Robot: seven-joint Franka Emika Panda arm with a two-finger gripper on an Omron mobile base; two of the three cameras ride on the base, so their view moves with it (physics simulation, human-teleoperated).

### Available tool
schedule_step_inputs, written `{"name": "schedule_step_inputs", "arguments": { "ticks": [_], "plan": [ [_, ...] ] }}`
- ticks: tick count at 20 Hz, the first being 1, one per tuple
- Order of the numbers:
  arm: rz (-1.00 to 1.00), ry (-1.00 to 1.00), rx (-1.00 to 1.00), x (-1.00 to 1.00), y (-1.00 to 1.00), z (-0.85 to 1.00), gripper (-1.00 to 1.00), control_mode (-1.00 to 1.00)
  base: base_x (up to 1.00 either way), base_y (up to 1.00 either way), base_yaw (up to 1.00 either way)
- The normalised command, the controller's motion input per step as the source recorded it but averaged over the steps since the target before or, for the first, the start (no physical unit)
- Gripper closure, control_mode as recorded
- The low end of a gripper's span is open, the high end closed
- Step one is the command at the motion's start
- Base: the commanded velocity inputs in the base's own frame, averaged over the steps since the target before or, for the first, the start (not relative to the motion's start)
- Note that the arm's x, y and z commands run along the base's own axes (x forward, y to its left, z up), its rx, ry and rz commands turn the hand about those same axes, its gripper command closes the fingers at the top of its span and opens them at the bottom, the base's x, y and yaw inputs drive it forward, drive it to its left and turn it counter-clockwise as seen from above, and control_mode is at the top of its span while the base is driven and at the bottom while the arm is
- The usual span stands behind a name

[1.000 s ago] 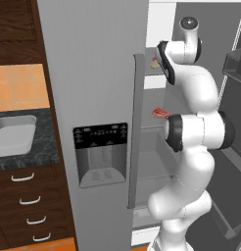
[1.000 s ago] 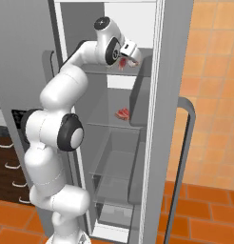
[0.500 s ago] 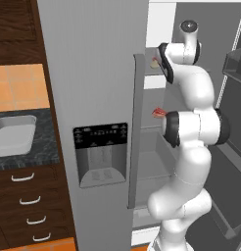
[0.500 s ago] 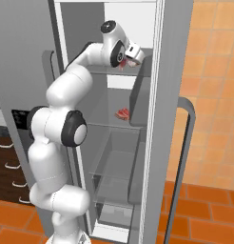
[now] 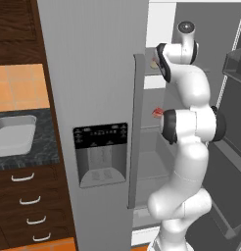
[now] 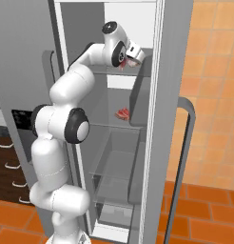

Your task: Place one garlic and one steak in each tupperware on the nearby counter, to pack two identical lunches.

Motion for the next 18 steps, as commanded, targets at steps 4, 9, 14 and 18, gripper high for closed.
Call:
{"name": "schedule_step_inputs", "arguments": {
  "ticks": [4, 9, 14, 18],
  "plan": [
    [0.0, 0.0, 0.0, 0.11, 0.0, -0.03, -1.0, -1.0, 0.0, 0.0, 0.0],
    [0.0, 0.0, 0.0, 0.13, 0.0, -0.09, -1.0, -1.0, 0.0, 0.0, 0.0],
    [0.0, 0.0, 0.0, 0.13, -0.01, -0.11, -1.0, -1.0, 0.0, 0.0, 0.0],
    [0.0, 0.0, 0.0, 0.13, -0.05, -0.11, -1.0, -1.0, 0.0, 0.0, 0.0]
  ]
}}
